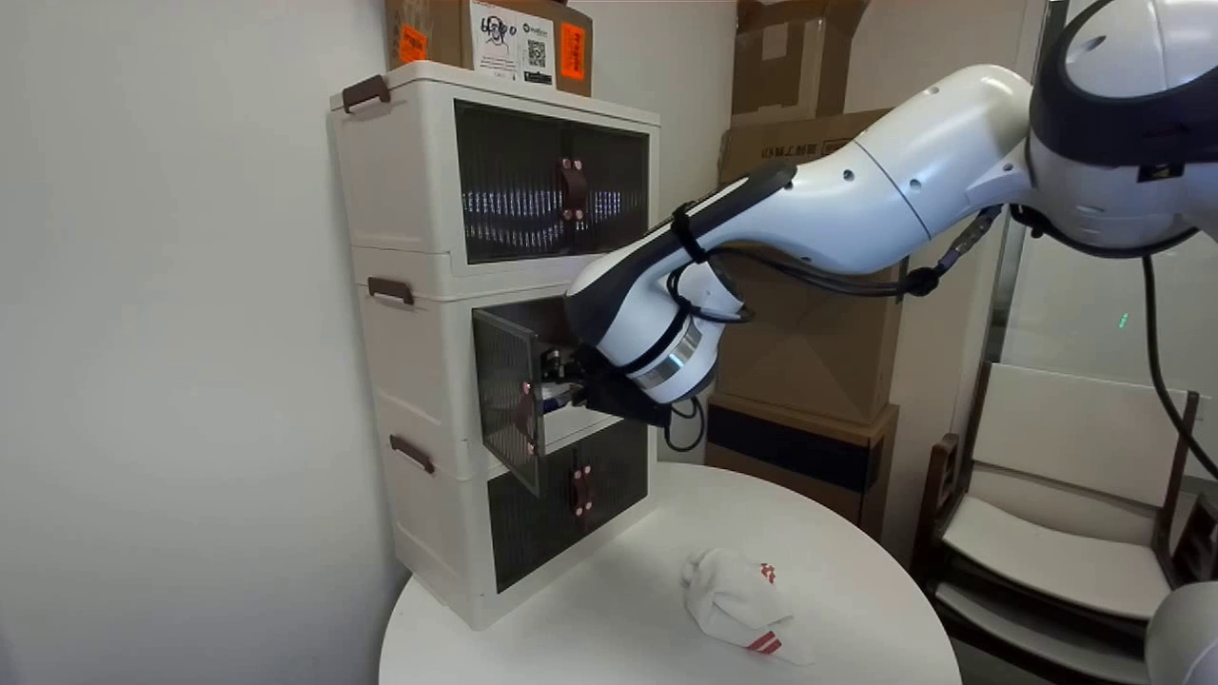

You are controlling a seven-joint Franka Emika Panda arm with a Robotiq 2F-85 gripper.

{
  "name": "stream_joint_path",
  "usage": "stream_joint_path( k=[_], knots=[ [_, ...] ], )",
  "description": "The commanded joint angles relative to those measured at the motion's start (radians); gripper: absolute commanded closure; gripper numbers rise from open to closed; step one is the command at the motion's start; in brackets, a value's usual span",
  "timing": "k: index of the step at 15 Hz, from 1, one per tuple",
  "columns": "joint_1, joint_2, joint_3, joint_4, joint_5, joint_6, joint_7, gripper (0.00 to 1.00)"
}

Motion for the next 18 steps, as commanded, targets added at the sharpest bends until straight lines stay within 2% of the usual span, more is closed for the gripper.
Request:
stream_joint_path(
  k=[1,2,3,4,5,6,7,9,10,11,12,13,15,16,18],
  knots=[
    [0.085,-0.079,-0.060,0.099,-0.012,0.031,0.000,0.00],
    [0.099,-0.092,-0.071,0.117,-0.014,0.028,-0.002,0.00],
    [0.031,-0.109,-0.035,0.079,-0.201,0.039,0.146,0.00],
    [0.036,-0.117,-0.043,0.089,-0.244,0.033,0.165,0.00],
    [0.090,-0.124,-0.074,0.136,-0.155,0.021,0.084,0.00],
    [0.094,-0.132,-0.082,0.142,-0.177,0.019,0.109,0.00],
    [0.040,-0.140,-0.058,0.112,-0.311,0.025,0.217,0.00],
    [0.049,-0.155,-0.069,0.132,-0.372,0.015,0.250,0.00],
    [0.109,-0.160,-0.106,0.174,-0.306,0.007,0.198,0.00],
    [0.054,-0.164,-0.079,0.143,-0.406,0.010,0.276,0.00],
    [0.044,-0.170,-0.073,0.144,-0.422,0.009,0.276,0.00],
    [0.042,-0.173,-0.073,0.148,-0.442,0.004,0.288,0.00],
    [0.081,-0.181,-0.106,0.178,-0.463,-0.003,0.310,0.00],
    [0.043,-0.186,-0.079,0.161,-0.483,-0.002,0.310,0.00],
    [0.053,-0.191,-0.087,0.171,-0.499,-0.007,0.315,0.00]
  ],
)
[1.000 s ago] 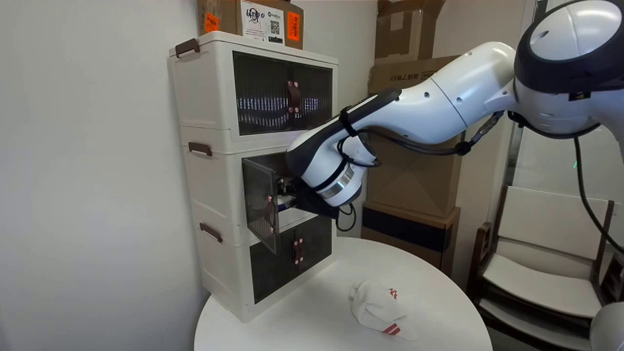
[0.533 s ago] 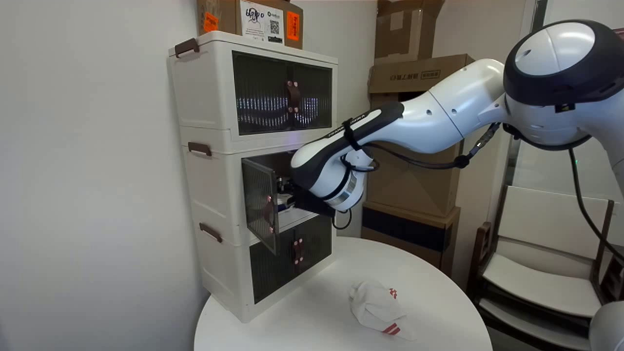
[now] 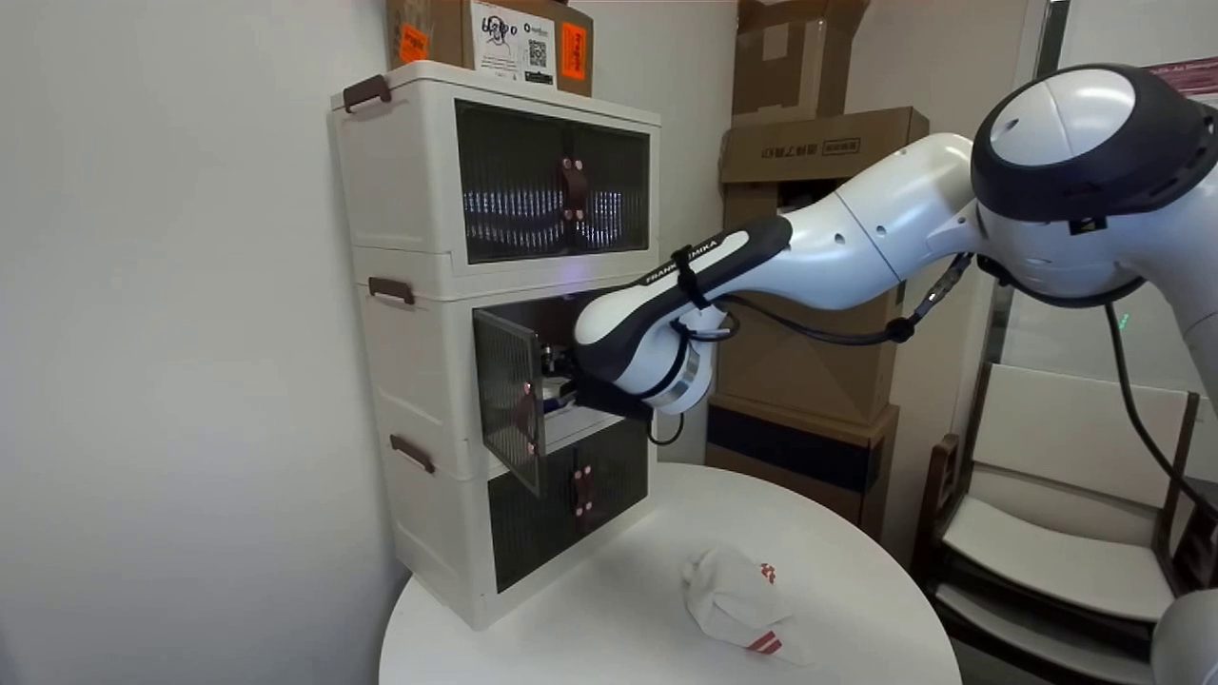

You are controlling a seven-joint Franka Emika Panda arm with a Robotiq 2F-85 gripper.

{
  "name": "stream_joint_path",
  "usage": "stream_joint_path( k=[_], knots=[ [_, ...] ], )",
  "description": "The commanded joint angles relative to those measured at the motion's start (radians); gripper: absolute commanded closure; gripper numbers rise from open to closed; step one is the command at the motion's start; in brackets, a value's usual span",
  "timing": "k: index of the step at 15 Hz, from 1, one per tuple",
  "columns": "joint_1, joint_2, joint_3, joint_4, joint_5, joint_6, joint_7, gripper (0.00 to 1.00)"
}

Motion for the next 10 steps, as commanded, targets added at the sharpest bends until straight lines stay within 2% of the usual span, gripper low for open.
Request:
stream_joint_path(
  k=[1,3,6,7,10],
  knots=[
    [0.029,-0.031,-0.020,0.049,-0.052,-0.014,0.037,0.00],
    [-0.005,-0.049,0.007,0.043,-0.074,-0.029,0.028,0.00],
    [0.007,-0.065,0.003,0.063,-0.090,-0.048,0.031,0.00],
    [-0.007,-0.034,-0.002,0.019,-0.088,-0.022,0.037,0.00],
    [-0.009,-0.037,-0.002,0.017,-0.093,-0.023,0.036,0.00]
  ],
)
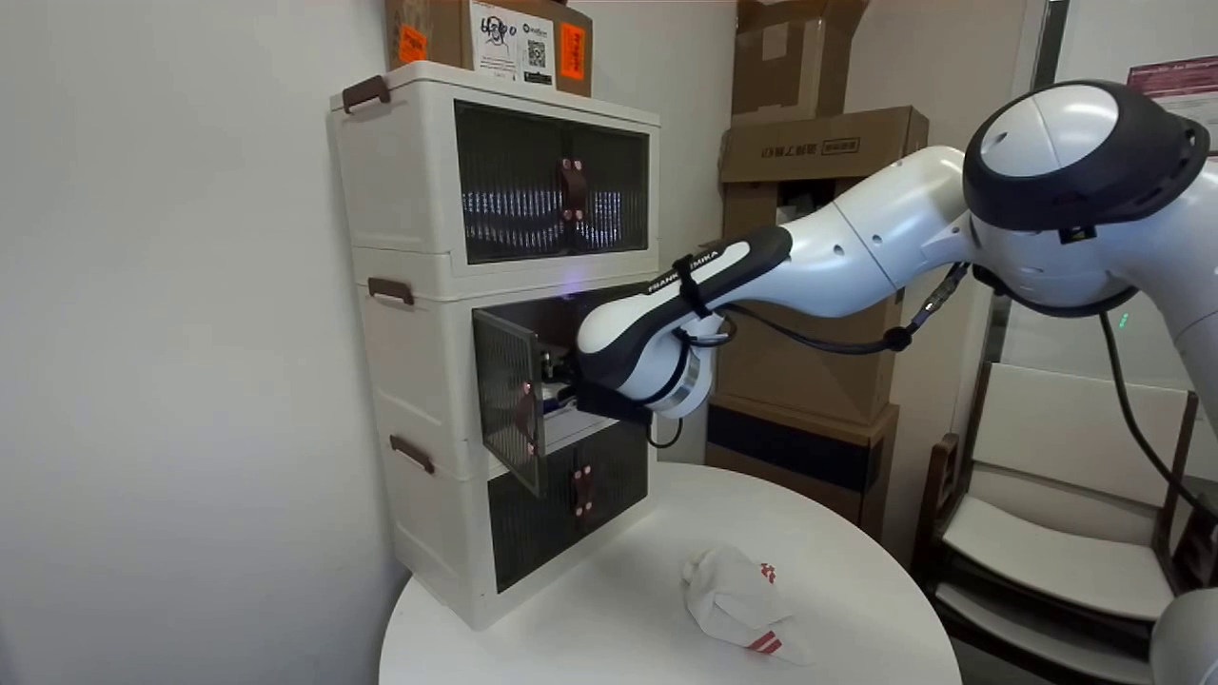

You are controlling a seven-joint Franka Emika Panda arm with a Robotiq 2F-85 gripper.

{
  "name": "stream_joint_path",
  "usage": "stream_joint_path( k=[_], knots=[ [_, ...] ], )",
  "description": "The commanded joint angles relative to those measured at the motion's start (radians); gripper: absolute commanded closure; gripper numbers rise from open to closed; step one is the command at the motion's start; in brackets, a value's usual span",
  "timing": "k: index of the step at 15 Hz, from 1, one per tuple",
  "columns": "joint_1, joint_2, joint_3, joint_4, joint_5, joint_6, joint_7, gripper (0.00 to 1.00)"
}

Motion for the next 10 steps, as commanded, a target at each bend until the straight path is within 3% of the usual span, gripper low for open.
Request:
stream_joint_path(
  k=[1,5,7,10],
  knots=[
    [-0.007,-0.002,0.000,-0.002,-0.036,-0.001,0.030,0.00],
    [-0.007,-0.002,0.000,-0.002,-0.036,-0.001,0.030,0.00],
    [0.029,0.032,-0.052,-0.010,-0.018,0.008,0.044,0.00],
    [0.008,0.046,-0.054,-0.037,-0.027,0.020,0.035,0.00]
  ],
)
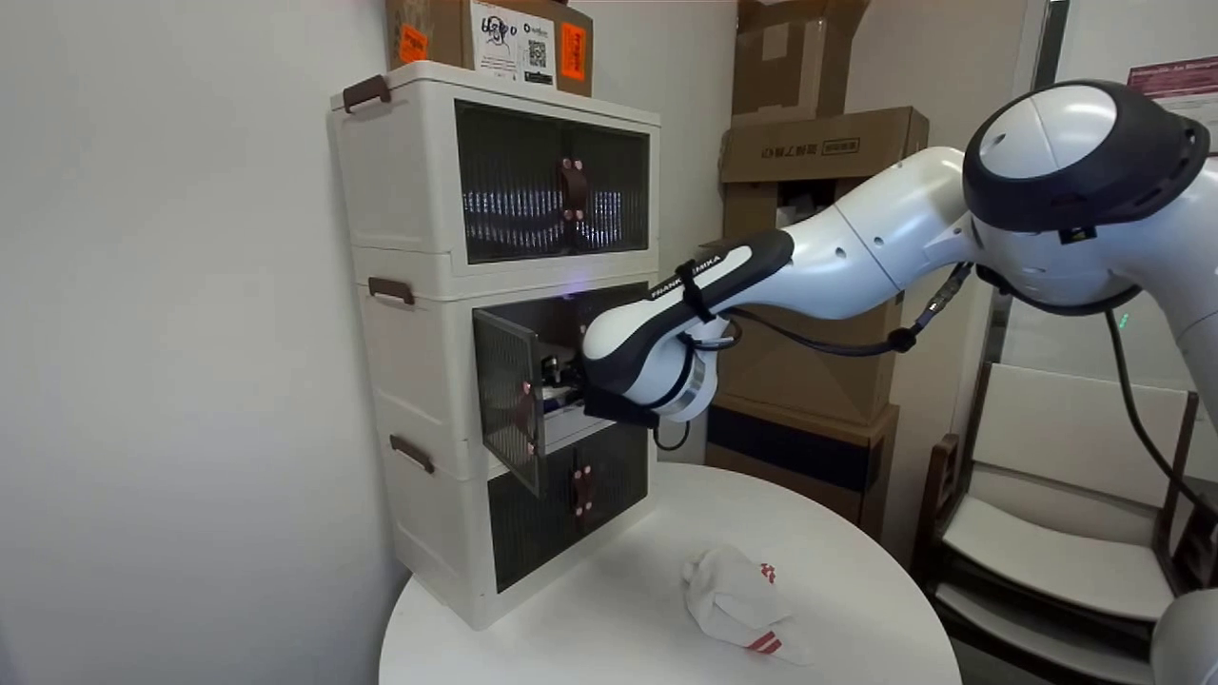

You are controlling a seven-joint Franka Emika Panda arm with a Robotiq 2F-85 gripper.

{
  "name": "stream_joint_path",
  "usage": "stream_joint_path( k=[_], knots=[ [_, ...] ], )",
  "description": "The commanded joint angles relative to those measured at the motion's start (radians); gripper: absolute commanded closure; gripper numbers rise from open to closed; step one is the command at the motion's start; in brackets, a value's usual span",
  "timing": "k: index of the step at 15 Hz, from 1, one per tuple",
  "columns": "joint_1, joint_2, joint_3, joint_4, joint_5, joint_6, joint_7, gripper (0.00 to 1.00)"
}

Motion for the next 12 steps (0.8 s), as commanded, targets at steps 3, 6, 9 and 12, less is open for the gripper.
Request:
stream_joint_path(
  k=[3,6,9,12],
  knots=[
    [-0.004,0.043,-0.027,-0.033,-0.035,0.021,0.029,0.00],
    [0.001,0.035,-0.017,-0.018,-0.046,0.020,0.025,0.00],
    [0.006,0.020,-0.002,0.000,-0.065,0.014,0.019,0.00],
    [0.003,0.013,0.014,0.006,-0.079,0.015,0.015,0.00]
  ],
)
